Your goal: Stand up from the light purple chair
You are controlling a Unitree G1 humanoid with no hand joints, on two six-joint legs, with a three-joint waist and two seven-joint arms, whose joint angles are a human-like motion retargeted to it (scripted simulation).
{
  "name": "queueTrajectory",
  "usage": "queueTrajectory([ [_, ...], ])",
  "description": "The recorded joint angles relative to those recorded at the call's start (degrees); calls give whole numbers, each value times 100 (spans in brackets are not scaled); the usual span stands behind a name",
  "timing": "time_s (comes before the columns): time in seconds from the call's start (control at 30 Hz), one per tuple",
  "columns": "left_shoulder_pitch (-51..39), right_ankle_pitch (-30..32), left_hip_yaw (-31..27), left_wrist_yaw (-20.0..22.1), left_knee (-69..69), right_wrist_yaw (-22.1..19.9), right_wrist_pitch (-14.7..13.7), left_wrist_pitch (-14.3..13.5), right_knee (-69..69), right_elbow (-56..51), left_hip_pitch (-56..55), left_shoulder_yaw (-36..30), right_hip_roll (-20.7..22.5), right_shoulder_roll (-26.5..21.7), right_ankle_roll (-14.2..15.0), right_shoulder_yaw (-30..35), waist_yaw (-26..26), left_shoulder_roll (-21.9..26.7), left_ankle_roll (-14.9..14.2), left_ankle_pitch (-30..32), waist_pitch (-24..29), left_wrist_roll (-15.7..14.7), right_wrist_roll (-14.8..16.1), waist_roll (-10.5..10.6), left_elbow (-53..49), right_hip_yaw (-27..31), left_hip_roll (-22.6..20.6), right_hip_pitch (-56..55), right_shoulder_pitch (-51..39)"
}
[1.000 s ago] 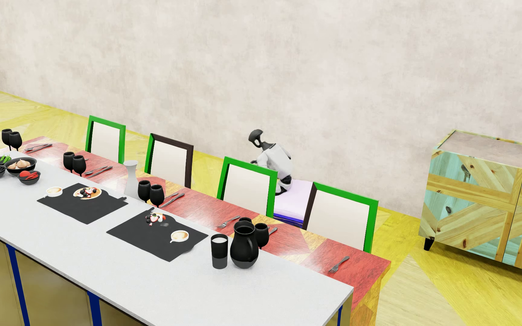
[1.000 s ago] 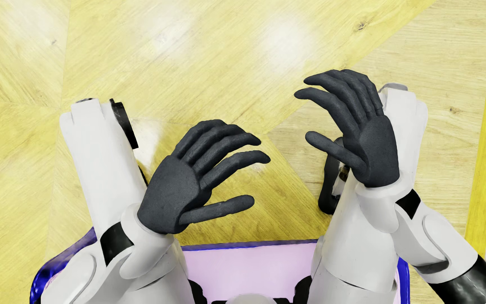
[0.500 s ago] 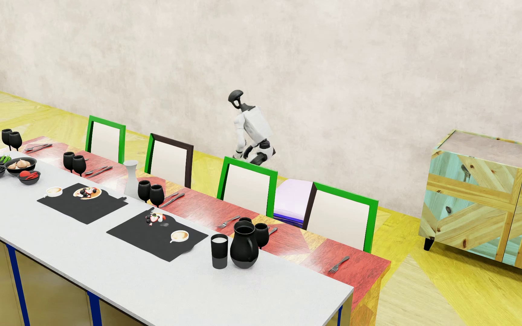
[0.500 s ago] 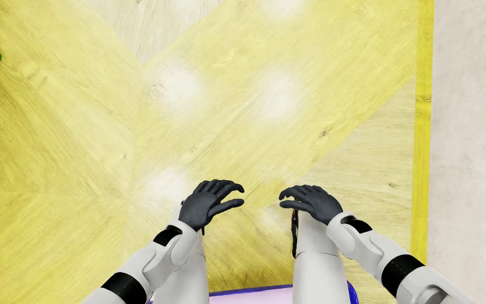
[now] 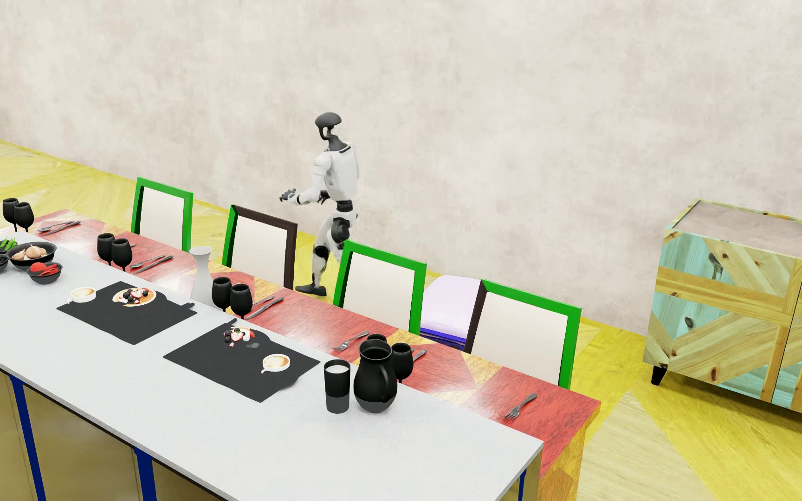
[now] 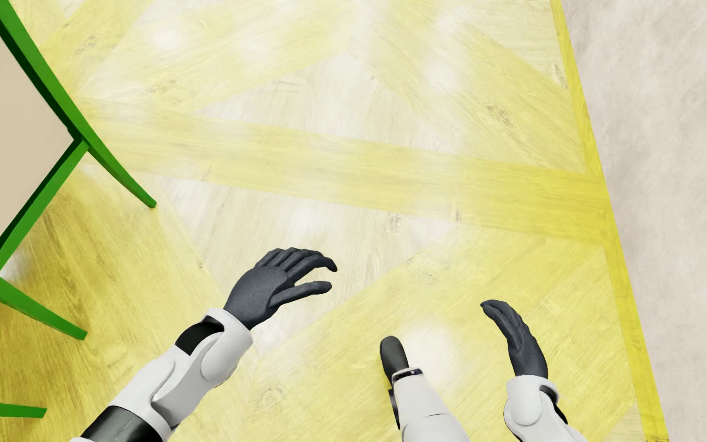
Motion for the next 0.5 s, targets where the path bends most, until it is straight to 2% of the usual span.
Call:
queueTrajectory([
  [0.03, 144, -346, 87, -65, 519, 285, -105, -56, 679, 177, -83, 48, -176, -208, 127, -185, -81, 25, -218, 67, -24, 77, -35, 85, 63, 30, 119, -71, 45],
  [0.07, 432, -225, 0, -343, 1115, 459, -75, -16, 1096, 263, -281, 362, -21, -417, 283, -113, -62, 4, -416, 352, -227, 168, -118, 217, 251, 83, 293, -204, 183],
  [0.1, 846, -417, -9, -259, 1855, 553, -65, 125, 1214, 373, -470, 611, 178, -577, -152, 87, 35, -63, -619, 871, -349, 172, -360, 302, 585, -146, 387, 24, 281],
  [0.13, 1285, -424, -25, -212, 2844, 838, -15, 312, 947, 475, -797, 935, 249, -719, -516, 206, 172, -246, -558, 1892, -440, 79, -386, 266, 1131, -365, 395, 660, 414],
  [0.17, 1321, -903, -404, -100, 4215, 710, -142, 508, 1270, 524, -1726, 1089, 277, -932, -587, 420, 301, -471, -256, 3116, -383, 3, -267, 353, 1697, -233, 270, 726, 205],
  [0.2, 1424, -1227, -773, 329, 5670, 654, -270, 801, 1308, 447, -2591, 1170, 375, -1098, -797, 533, 400, -695, 21, 2697, -328, -13, -274, 437, 2235, -167, 129, 1006, 87],
  [0.23, 1466, -1428, -994, 744, 6509, 832, -312, 856, 964, 357, -3217, 1168, 333, -1234, -852, 496, 568, -887, -7, 2210, -167, -53, -565, 434, 2934, -193, 72, 1640, -45],
  [0.27, 1400, -1462, -1098, 1106, 6959, 884, -348, 948, 647, 328, -3956, 1261, 377, -1297, -1047, 586, 717, -1112, -369, 1909, -28, -353, -563, 370, 3668, -296, 7, 2141, -266],
  [0.3, 1500, -1525, -988, 1424, 6943, 822, -304, 1014, -124, 373, -4491, 1250, 311, -1247, -1094, 556, 921, -1191, -216, 1558, 65, -454, -501, 221, 4223, -608, -174, 2997, -321],
  [0.33, 1560, -1479, -1085, 1402, 6573, 885, -334, 1169, -631, 227, -5182, 1233, 197, -1400, -962, 479, 1105, -1316, -81, 1310, 18, -502, -667, 243, 4546, -685, -378, 3423, -467],
  [0.37, 1621, -1372, -1172, 986, 5833, 787, -469, 1065, -1419, 107, -5567, 1271, 154, -1420, -897, 470, 1382, -1289, -19, 1218, 101, -303, -745, 197, 4608, -799, -453, 4134, -534],
  [0.4, 1787, -1422, -1247, 206, 4791, 617, -242, 1100, -1843, -91, -5875, 1420, 63, -1453, -757, 564, 1606, -1228, -127, 1390, 37, -294, -672, 99, 4556, -869, -468, 4609, -601],
  [0.43, 1964, -1488, -1206, -41, 3572, 764, -402, 814, -2266, -180, -5982, 1430, 121, -1335, -877, 725, 1727, -883, -72, 1781, -43, -468, -231, -97, 4408, -964, -480, 5268, -540],
  [0.47, 2028, -1773, -1020, -99, 2366, 705, -407, 617, -2237, -212, -6054, 1584, 38, -1354, -793, 923, 1726, -759, 247, 2138, -50, -629, -37, -175, 4375, -1037, -748, 5579, -646],
  [0.5, 2259, -1965, -792, -167, 957, 729, -461, 650, -2062, -247, -5831, 2008, -30, -1394, -722, 1122, 1763, -889, 416, 2428, -112, -631, -53, -118, 4363, -1159, -722, 5778, -647],
])
